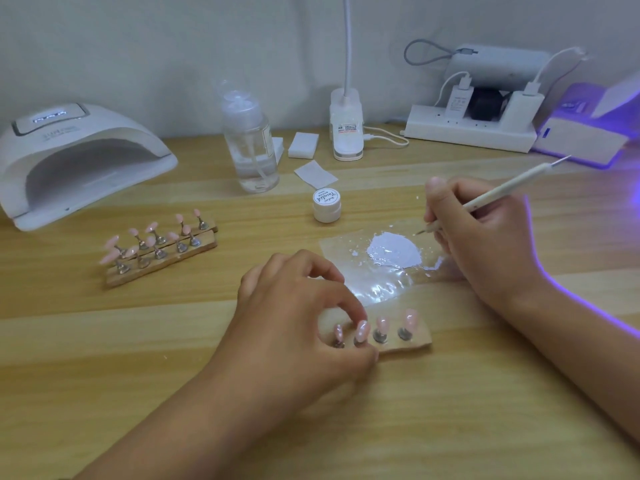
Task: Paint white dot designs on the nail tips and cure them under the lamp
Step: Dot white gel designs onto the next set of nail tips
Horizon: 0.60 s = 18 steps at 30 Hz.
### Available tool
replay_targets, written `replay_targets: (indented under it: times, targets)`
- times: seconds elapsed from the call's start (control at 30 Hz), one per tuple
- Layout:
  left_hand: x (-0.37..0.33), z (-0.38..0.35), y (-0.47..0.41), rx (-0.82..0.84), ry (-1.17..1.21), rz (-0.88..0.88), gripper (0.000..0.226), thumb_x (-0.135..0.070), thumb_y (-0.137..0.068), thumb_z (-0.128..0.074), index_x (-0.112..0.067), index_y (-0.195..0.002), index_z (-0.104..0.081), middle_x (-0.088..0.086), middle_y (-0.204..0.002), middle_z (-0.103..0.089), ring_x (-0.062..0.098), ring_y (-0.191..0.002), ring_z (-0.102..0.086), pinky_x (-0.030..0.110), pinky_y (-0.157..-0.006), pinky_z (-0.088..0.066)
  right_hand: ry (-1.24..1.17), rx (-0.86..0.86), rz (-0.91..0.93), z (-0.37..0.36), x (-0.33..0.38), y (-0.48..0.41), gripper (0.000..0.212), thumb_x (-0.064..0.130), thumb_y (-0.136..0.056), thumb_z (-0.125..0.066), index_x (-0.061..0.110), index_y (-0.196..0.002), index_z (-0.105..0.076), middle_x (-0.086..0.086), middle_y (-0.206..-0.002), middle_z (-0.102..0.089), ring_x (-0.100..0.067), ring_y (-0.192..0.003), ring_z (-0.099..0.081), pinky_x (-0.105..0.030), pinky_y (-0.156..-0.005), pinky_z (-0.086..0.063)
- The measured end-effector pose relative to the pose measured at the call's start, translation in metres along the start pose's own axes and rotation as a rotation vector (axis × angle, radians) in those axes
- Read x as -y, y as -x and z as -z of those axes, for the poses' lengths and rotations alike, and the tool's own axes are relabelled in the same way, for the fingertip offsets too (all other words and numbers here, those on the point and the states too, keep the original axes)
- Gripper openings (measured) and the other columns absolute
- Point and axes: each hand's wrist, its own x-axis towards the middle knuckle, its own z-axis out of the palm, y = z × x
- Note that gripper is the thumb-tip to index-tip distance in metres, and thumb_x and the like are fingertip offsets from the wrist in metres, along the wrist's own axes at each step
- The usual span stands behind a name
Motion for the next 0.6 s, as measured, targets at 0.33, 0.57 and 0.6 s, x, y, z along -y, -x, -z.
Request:
replay_targets:
  times: [0.33,0.57,0.6]
  targets:
    - [-0.011,-0.008,0.000,-0.116,-0.007,-0.111,0.012,-0.048,-0.074,-0.065,-0.039,-0.072,-0.073,-0.025,-0.099,-0.056,-0.004,-0.104,-0.043,0.030,-0.106,-0.019,0.052,0.145,-0.110,-0.002,-0.001,0.002,0.052,0.045,-0.101,-0.050,0.013,-0.064,-0.066,0.008,-0.047,-0.053,-0.008,-0.042,-0.049,-0.023,-0.042,-0.042]
    - [-0.019,-0.011,0.005,-0.284,-0.256,-0.333,0.020,-0.033,-0.081,-0.064,-0.029,-0.064,-0.074,-0.012,-0.093,-0.066,0.013,-0.095,-0.060,0.050,-0.107,-0.029,0.206,0.170,-0.071,-0.005,-0.001,0.002,0.048,0.046,-0.099,-0.053,0.019,-0.061,-0.066,0.015,-0.045,-0.053,-0.006,-0.043,-0.048,-0.027,-0.054,-0.040]
    - [-0.019,-0.012,0.005,-0.307,-0.275,-0.362,0.024,-0.033,-0.083,-0.061,-0.028,-0.063,-0.073,-0.012,-0.092,-0.068,0.015,-0.094,-0.063,0.050,-0.108,-0.030,0.220,0.177,-0.073,-0.005,-0.001,0.002,0.048,0.045,-0.100,-0.053,0.018,-0.062,-0.066,0.017,-0.045,-0.053,-0.005,-0.044,-0.049,-0.027,-0.055,-0.040]
